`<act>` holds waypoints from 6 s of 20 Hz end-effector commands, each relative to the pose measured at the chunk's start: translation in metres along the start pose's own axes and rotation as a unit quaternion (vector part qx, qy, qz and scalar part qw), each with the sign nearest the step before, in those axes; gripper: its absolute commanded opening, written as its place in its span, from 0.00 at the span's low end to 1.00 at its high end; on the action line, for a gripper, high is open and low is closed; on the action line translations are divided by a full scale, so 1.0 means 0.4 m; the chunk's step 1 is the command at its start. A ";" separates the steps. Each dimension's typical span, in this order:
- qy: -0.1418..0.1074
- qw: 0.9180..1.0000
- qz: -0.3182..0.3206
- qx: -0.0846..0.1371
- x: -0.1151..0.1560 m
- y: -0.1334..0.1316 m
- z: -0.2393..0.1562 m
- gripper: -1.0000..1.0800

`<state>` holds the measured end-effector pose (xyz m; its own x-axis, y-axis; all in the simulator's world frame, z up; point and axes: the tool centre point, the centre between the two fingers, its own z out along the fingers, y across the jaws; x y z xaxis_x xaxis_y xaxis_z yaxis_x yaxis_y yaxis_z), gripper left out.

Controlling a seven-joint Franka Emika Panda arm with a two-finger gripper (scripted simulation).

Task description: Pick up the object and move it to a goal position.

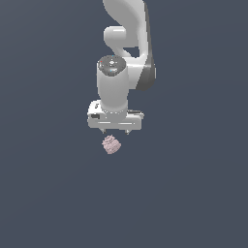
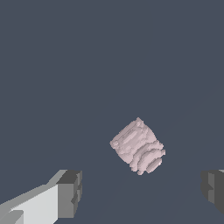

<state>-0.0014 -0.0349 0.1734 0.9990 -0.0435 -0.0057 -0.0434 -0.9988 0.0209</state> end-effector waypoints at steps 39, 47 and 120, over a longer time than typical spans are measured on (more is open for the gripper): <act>0.006 0.976 -0.216 -0.002 -0.011 0.053 0.109 0.96; 0.006 0.954 -0.298 0.004 -0.029 0.066 0.174 0.96; 0.006 0.937 -0.349 0.008 -0.205 -0.070 -0.126 0.00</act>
<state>-0.0767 -0.0071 0.2091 0.7844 0.6203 -0.0008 0.6203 -0.7844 0.0016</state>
